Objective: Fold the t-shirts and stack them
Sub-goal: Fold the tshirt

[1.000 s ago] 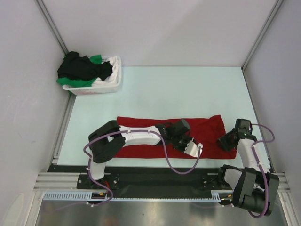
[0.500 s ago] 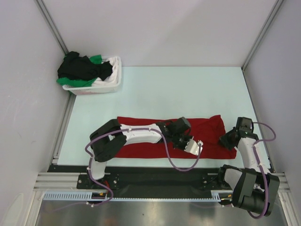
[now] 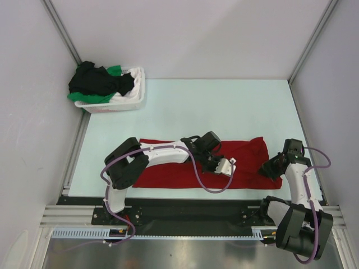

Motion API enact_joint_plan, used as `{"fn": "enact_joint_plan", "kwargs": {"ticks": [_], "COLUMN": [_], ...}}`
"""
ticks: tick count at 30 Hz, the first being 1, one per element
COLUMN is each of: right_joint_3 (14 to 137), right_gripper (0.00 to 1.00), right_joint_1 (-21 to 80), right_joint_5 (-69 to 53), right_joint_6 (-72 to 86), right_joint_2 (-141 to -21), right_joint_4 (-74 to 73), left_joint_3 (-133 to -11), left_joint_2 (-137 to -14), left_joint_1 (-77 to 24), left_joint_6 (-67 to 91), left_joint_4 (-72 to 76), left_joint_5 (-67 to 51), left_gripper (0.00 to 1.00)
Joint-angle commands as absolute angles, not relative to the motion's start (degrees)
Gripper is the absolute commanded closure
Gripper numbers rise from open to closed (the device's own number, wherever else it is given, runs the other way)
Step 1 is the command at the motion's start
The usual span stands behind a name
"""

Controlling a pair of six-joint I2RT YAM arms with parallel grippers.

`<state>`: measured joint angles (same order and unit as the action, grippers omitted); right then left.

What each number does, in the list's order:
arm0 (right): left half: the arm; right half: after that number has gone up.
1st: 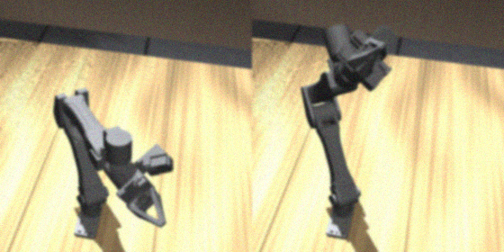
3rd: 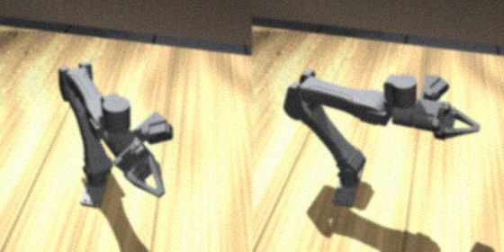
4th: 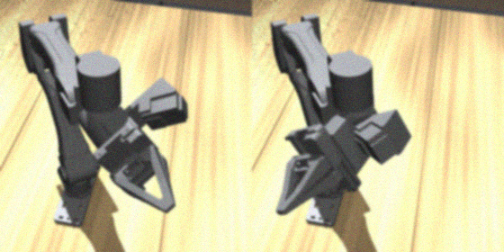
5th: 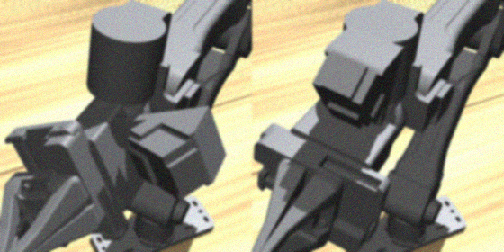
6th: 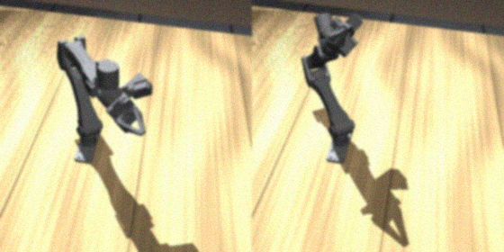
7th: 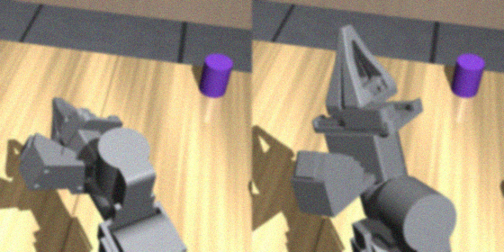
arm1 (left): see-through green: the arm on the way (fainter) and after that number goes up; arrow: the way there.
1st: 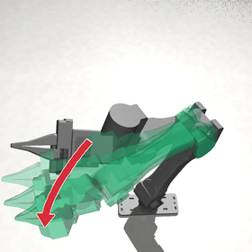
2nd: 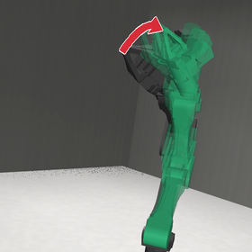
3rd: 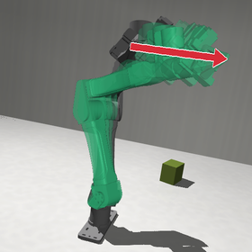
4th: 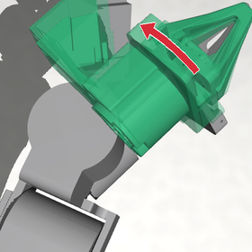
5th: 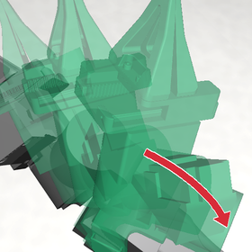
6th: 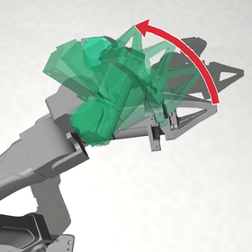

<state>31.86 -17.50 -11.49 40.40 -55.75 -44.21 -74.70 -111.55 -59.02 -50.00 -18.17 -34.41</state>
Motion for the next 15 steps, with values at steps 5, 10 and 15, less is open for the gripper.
{"fn": "enact_joint_plan", "kwargs": {"ticks": [5,10,15], "right_joint_3": [34.4,38.9,41.8], "right_gripper": [0.58,0.49,0.50], "right_joint_1": [-19.7,-19.8,-19.8], "right_joint_5": [-8.6,-6.2,-5.0], "right_joint_6": [39.5,36.8,33.7], "right_joint_2": [-58.2,-57.5,-63.7], "right_joint_4": [-42.6,-37.5,-30.3], "left_joint_3": [-77.1,-82.4,-84.9], "left_joint_2": [-110.9,-110.2,-105.0], "left_joint_1": [-59.2,-58.1,-51.0], "left_joint_6": [-51.2,-53.3,-46.7], "left_joint_4": [-21.4,-30.3,-33.3], "left_joint_5": [-41.2,-42.9,-41.2], "left_gripper": [0.63,0.46,0.46]}}
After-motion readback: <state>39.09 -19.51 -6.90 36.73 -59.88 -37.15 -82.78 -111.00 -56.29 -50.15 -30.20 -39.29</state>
